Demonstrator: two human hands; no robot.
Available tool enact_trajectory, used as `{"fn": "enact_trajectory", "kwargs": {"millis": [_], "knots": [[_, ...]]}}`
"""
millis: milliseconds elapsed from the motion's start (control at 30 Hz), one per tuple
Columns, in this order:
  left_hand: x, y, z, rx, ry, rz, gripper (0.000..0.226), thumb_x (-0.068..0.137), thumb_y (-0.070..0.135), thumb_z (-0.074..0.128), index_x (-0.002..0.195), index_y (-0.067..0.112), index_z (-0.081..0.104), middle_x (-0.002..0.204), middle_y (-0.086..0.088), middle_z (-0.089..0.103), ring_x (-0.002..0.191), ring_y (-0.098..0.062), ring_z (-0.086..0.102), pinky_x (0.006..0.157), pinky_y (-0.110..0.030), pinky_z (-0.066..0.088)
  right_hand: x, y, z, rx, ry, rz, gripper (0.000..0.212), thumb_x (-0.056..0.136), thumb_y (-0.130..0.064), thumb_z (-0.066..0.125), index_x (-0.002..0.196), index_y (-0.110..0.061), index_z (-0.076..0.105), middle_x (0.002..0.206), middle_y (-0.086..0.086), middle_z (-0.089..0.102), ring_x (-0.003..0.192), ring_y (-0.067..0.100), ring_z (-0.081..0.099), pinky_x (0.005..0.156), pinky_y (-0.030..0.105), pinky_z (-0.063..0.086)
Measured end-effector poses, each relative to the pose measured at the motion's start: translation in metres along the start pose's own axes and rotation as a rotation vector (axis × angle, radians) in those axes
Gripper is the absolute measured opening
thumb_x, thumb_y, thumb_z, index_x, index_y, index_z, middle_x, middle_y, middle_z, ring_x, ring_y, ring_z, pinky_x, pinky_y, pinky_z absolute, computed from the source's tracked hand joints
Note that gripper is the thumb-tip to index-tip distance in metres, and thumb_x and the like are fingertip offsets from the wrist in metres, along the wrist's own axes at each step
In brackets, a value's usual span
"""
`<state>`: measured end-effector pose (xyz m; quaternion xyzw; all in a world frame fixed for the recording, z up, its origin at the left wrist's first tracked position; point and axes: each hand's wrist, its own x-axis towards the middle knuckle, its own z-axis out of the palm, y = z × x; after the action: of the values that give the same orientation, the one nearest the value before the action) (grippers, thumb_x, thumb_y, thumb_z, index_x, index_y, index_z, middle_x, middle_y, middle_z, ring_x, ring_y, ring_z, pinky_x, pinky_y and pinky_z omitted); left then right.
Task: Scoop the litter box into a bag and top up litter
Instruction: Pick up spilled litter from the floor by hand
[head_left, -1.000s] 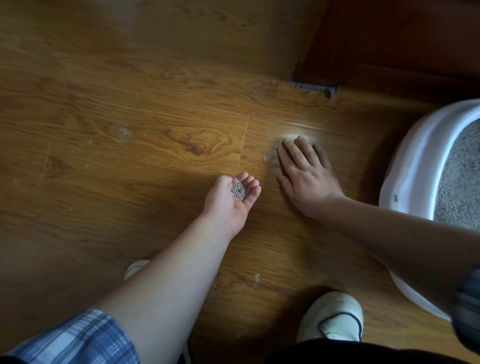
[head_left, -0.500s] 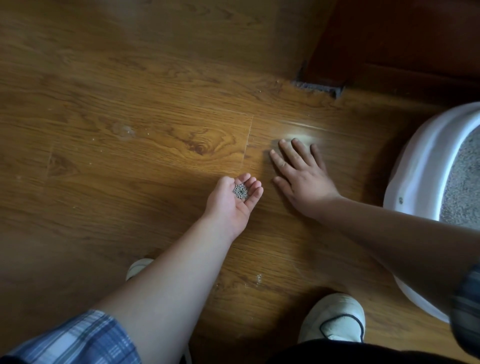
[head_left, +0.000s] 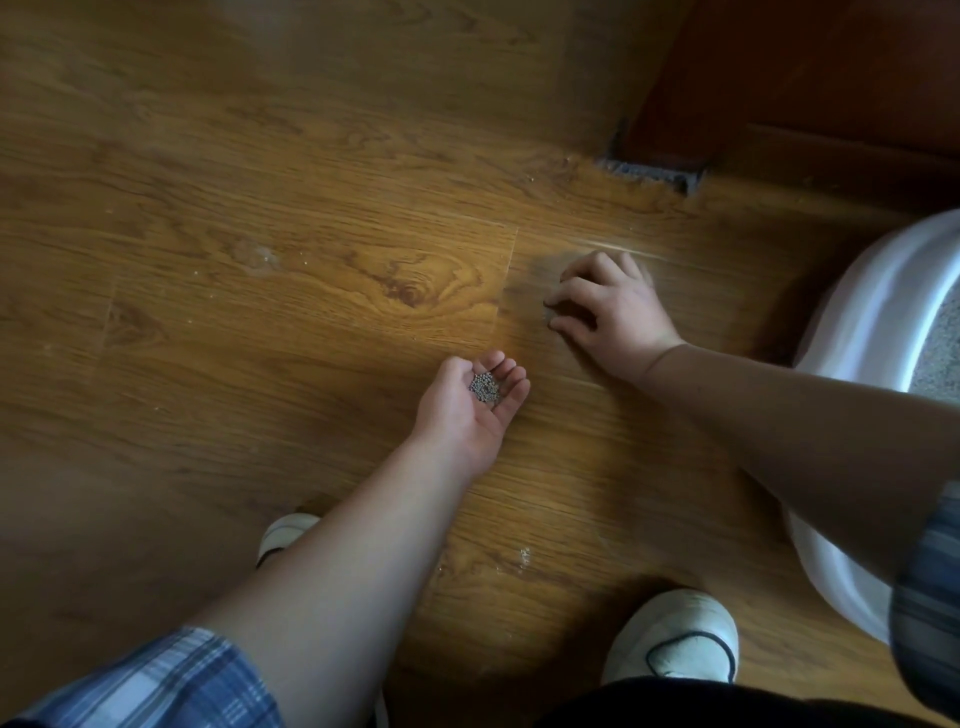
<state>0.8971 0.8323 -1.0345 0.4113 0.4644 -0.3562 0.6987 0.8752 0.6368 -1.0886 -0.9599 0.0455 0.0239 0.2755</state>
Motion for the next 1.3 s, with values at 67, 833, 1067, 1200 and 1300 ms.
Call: {"fn": "enact_trajectory", "kwargs": {"millis": [67, 833, 1067, 1200, 1300], "knots": [[0.000, 0.000, -0.002, -0.001, -0.002, 0.002, 0.030, 0.096, 0.014, 0.038, 0.085, 0.003, 0.063, 0.078, -0.010, 0.065, 0.074, -0.022, 0.066, 0.075, -0.031, 0.060, 0.003, 0.000, 0.001, -0.012, 0.006, -0.008, 0.022, 0.083, -0.035, 0.076, 0.102, -0.025, 0.074, 0.111, 0.000, 0.061, 0.104, 0.031, 0.050, 0.096, 0.048, 0.039], [-0.001, -0.006, 0.011, 0.016, 0.004, -0.021, 0.031, 0.096, 0.013, 0.035, 0.088, 0.001, 0.062, 0.078, -0.013, 0.064, 0.069, -0.023, 0.066, 0.063, -0.031, 0.061, -0.005, -0.035, 0.002, -0.089, -0.039, -0.012, 0.016, 0.094, -0.030, 0.054, 0.091, -0.018, 0.064, 0.096, 0.007, 0.062, 0.096, 0.035, 0.053, 0.084, 0.046, 0.040], [-0.004, -0.023, 0.018, -0.026, -0.062, -0.097, 0.032, 0.099, 0.017, 0.040, 0.080, 0.005, 0.062, 0.082, -0.013, 0.065, 0.070, -0.024, 0.067, 0.064, -0.031, 0.056, -0.064, -0.062, 0.002, 0.161, 0.082, -0.149, 0.008, 0.086, -0.028, 0.070, 0.083, -0.024, 0.077, 0.087, -0.021, 0.056, 0.079, 0.023, 0.051, 0.069, 0.045, 0.046], [-0.006, -0.026, 0.018, -0.017, -0.068, -0.090, 0.030, 0.099, 0.016, 0.038, 0.088, 0.003, 0.063, 0.085, -0.015, 0.069, 0.075, -0.025, 0.068, 0.057, -0.028, 0.056, -0.071, -0.050, 0.001, 0.129, 0.053, -0.208, 0.022, 0.094, -0.026, 0.058, 0.105, -0.025, 0.077, 0.096, -0.011, 0.058, 0.082, 0.024, 0.050, 0.071, 0.045, 0.046], [-0.004, -0.022, 0.017, -0.029, -0.069, -0.077, 0.032, 0.100, 0.017, 0.037, 0.097, 0.001, 0.065, 0.092, -0.018, 0.070, 0.083, -0.027, 0.069, 0.066, -0.034, 0.059, -0.069, -0.042, -0.005, 0.077, 0.017, -0.163, 0.038, 0.094, -0.018, 0.055, 0.130, -0.025, 0.066, 0.106, 0.001, 0.061, 0.091, 0.029, 0.052, 0.080, 0.047, 0.046]]}}
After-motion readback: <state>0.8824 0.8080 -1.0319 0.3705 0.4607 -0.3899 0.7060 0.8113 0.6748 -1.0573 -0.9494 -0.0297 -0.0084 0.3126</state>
